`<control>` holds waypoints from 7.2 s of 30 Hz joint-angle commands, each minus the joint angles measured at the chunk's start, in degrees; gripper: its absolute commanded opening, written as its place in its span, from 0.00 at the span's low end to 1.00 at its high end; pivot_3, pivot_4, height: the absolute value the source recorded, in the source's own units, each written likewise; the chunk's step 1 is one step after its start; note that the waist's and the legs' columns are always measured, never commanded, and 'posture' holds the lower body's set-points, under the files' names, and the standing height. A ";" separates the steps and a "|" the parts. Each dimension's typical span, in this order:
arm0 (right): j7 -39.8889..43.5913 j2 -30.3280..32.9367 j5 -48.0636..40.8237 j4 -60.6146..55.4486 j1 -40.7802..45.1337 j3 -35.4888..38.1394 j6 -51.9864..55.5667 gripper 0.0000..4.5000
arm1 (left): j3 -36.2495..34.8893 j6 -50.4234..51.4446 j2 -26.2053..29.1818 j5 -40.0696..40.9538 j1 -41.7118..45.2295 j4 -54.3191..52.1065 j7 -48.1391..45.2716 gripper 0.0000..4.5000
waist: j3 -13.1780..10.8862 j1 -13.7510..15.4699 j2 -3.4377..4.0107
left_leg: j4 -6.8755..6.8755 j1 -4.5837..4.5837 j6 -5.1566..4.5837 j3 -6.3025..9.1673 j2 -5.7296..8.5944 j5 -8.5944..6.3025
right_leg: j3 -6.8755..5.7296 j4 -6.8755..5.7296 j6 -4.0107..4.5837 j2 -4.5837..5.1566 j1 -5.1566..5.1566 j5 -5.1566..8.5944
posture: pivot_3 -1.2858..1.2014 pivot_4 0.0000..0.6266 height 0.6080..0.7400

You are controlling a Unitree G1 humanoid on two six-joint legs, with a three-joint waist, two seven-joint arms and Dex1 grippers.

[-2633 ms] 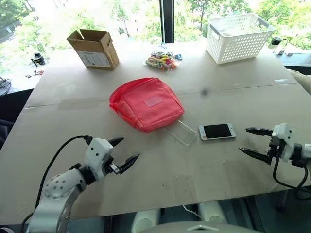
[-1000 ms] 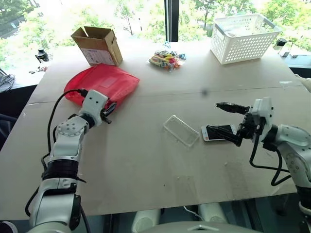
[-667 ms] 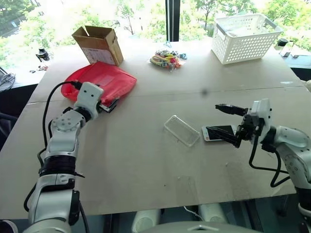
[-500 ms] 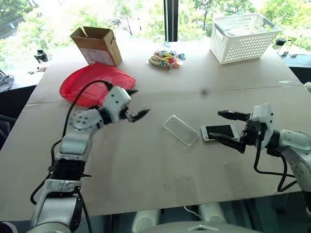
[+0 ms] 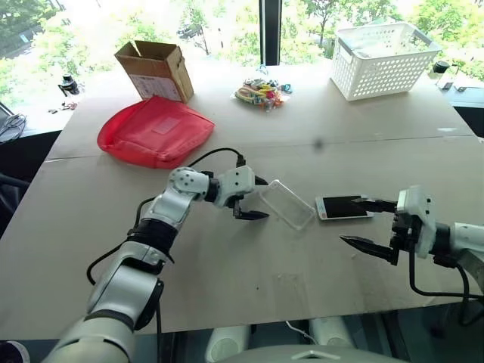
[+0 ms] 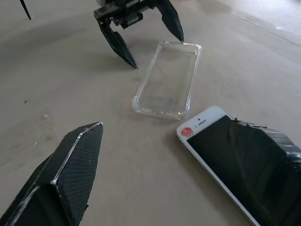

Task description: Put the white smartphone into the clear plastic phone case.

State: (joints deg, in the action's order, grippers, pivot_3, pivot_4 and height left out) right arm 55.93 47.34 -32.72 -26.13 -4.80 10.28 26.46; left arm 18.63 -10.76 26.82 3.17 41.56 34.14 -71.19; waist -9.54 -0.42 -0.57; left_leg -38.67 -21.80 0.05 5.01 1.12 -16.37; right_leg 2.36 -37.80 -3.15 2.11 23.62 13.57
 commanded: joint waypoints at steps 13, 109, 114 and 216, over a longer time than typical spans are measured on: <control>-1.63 -0.33 0.03 -2.41 -3.56 3.39 -0.76 1.00 | 6.24 1.31 -0.60 -5.00 1.74 2.26 -13.84 0.41 | 0.03 -0.45 -0.01 | 0.00 0.08 0.00 0.00 -0.03 0.00 | 0.03 -0.10 -0.02 -0.05 -0.01 0.02 | 0.52 0.24 1.00; 0.89 -7.91 17.00 30.10 14.76 -10.84 -13.04 1.00 | -20.69 49.97 14.23 23.95 -20.71 -59.76 9.99 0.99 | -0.04 -0.47 -0.01 | -0.17 0.08 0.01 -0.06 -0.29 0.00 | 0.10 -0.14 0.01 -0.11 -0.01 0.01 | 0.52 0.24 1.00; 4.71 -7.42 17.35 34.09 14.73 -12.65 -12.12 1.00 | -20.52 49.41 14.30 25.44 -21.84 -60.89 11.13 0.99 | -0.02 -0.54 -0.04 | -0.17 0.12 0.01 -0.07 -0.29 0.00 | 0.11 -0.15 0.02 -0.12 -0.03 0.01 | 0.52 0.24 1.00; 30.22 -11.89 34.58 52.66 60.24 -30.03 -19.08 0.90 | 0.06 25.89 2.14 -1.28 -12.35 -20.95 10.15 0.00 | 0.19 -1.61 0.31 | 0.15 0.30 0.04 0.16 -0.07 0.02 | 0.12 -0.18 0.03 0.04 0.02 -0.02 | 0.52 0.24 1.00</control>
State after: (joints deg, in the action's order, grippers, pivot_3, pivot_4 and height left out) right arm 84.65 33.75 1.94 28.71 55.99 -21.40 6.32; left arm 16.39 12.15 27.48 4.39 32.14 13.32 -60.93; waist -9.35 -2.03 -0.27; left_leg -38.52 -21.52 0.09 5.16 1.05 -16.36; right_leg 2.48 -37.97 -3.12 2.15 23.65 13.55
